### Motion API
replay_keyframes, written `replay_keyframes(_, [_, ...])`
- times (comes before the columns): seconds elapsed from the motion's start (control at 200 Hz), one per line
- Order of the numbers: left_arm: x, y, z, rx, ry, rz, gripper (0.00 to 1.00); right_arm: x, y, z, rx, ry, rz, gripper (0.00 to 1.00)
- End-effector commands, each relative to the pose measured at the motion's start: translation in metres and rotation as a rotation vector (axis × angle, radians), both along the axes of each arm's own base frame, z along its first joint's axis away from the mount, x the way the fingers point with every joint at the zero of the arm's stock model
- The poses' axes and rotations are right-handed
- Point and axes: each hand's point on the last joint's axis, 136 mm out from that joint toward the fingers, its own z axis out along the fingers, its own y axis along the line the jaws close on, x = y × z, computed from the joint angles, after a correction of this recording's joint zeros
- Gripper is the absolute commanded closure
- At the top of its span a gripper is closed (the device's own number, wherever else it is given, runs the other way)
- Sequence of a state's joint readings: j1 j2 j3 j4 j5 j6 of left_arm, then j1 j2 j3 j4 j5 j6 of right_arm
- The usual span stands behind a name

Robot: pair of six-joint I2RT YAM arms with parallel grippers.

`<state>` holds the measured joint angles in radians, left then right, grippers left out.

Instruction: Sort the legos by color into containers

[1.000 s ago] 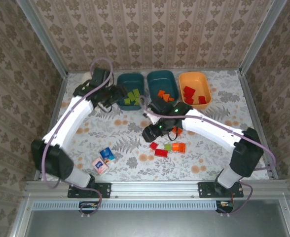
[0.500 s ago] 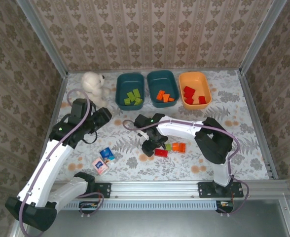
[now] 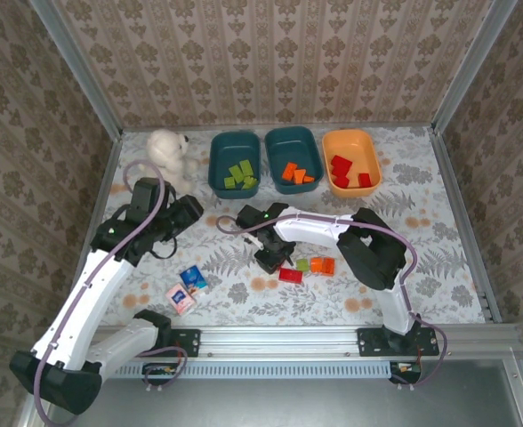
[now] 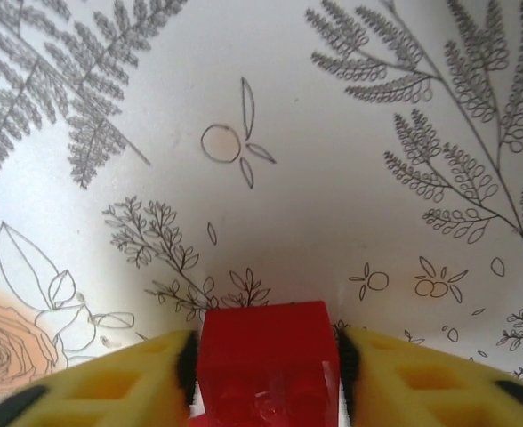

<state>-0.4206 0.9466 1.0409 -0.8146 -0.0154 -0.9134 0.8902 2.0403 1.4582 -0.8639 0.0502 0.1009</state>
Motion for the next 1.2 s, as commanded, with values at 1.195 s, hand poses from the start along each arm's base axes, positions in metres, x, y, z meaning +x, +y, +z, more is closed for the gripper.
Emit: replay_keyframes(1.195, [0.042, -0.193, -0.020, -0.191, 0.042, -0.580, 0.40, 0.290, -0.295, 0.079, 0.149, -0.356, -1.248, 0.71])
